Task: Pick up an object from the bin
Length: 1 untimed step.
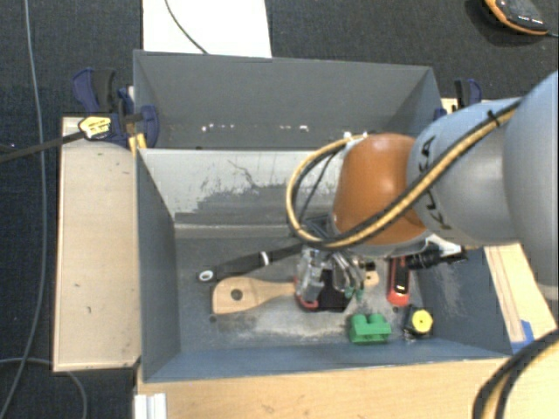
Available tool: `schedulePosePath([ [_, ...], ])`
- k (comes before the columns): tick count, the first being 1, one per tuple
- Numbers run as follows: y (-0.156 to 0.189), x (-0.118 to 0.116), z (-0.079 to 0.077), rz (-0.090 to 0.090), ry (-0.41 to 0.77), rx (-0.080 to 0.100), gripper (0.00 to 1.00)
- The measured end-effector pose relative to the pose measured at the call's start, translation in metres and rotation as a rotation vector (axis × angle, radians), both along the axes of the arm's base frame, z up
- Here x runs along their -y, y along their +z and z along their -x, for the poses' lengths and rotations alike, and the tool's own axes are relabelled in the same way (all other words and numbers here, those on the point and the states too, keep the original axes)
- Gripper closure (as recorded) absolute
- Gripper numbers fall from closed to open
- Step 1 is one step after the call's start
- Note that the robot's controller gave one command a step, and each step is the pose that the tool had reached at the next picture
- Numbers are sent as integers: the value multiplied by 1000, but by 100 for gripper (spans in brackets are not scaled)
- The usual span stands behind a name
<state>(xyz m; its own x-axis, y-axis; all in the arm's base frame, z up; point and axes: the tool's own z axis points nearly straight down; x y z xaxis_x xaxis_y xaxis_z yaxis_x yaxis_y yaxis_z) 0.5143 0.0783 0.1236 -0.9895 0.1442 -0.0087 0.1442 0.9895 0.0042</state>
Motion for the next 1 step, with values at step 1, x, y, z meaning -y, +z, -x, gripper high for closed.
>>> schedulePosePath([
  [1, 0, 0, 0, 0, -1, 0, 100],
])
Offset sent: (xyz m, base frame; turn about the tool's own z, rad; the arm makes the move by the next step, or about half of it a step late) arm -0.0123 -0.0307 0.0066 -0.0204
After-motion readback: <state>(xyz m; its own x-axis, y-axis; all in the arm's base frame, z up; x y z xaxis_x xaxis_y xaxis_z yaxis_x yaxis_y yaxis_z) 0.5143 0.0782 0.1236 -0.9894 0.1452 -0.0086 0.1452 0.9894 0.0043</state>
